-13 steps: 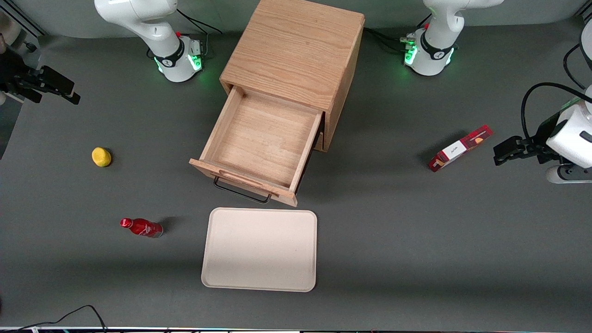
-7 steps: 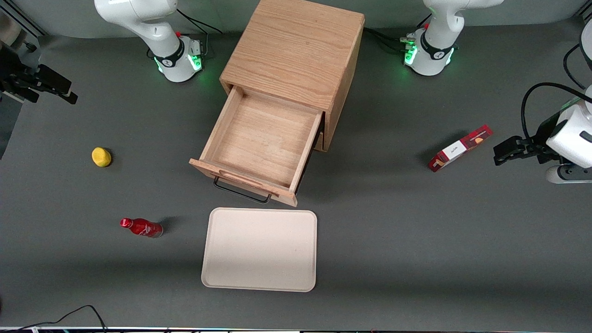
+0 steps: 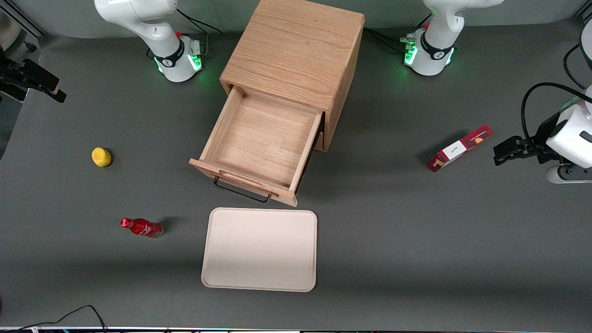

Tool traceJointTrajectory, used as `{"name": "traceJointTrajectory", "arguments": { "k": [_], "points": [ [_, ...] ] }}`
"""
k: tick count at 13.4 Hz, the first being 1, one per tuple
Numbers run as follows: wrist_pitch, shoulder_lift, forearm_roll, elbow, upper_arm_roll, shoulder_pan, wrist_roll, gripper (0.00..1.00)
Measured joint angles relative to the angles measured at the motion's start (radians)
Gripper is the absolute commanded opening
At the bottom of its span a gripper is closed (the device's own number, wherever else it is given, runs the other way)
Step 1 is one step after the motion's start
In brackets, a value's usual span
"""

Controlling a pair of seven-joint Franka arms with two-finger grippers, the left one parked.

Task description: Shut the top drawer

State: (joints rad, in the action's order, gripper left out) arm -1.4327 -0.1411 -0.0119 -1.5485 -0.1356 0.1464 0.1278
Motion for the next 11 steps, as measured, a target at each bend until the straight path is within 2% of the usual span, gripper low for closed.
{"name": "traceJointTrajectory", "arguments": {
  "k": [2,4,7,8,11],
  "points": [
    [0.009,0.039,-0.004,0.036,0.012,0.005,-0.014,1.0],
    [0.042,0.12,-0.02,0.137,0.061,0.008,-0.105,1.0],
    [0.101,0.295,-0.088,0.376,0.155,0.013,-0.146,1.0],
    [0.103,0.378,-0.092,0.464,0.206,0.015,-0.149,1.0],
    [0.052,0.474,-0.094,0.54,0.264,0.039,-0.153,1.0]
  ]
}}
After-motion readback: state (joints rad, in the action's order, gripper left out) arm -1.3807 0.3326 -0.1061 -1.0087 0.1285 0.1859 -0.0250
